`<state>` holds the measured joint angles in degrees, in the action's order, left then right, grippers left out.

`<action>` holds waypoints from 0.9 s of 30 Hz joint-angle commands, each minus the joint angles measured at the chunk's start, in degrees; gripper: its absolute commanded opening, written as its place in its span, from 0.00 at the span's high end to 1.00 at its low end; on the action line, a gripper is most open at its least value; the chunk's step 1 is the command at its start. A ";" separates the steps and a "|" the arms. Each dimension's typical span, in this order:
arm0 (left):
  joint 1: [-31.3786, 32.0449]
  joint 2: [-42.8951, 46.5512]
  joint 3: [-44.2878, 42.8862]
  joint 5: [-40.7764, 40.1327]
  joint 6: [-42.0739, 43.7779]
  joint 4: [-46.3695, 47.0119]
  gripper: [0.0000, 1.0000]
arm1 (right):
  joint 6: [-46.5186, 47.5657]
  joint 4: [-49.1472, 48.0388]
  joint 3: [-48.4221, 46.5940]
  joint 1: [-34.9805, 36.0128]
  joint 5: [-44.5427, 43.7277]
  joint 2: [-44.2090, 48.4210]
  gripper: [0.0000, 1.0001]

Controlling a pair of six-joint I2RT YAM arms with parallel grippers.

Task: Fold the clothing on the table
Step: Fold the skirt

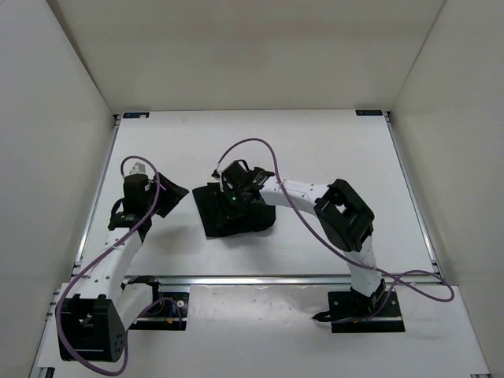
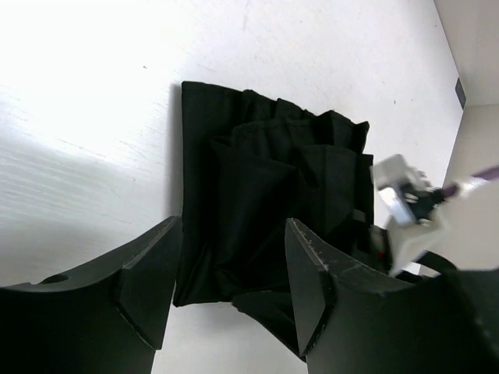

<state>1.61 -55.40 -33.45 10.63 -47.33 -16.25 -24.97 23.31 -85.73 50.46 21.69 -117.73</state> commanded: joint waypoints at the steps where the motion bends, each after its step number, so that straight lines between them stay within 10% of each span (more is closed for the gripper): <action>1: -0.20 1.70 -3.19 -1.76 1.63 -1.77 0.35 | 0.71 -0.98 -2.59 -0.88 -4.02 9.95 0.60; 7: 3.14 2.40 -0.92 -1.06 1.37 1.30 0.38 | -4.03 -6.97 6.01 -4.31 -5.95 24.46 0.43; 18: 25.80 -5.68 -2.60 -4.23 -0.82 4.81 0.44 | -9.57 -6.43 22.44 -11.43 -9.48 33.71 0.61; 27: 23.45 -20.35 -5.04 -5.02 5.75 1.57 0.42 | -8.60 0.24 24.03 -13.97 -8.96 36.78 0.63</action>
<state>27.83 -73.71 -36.82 6.35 -44.73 -12.91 -33.85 21.71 -60.60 37.78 12.56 -84.31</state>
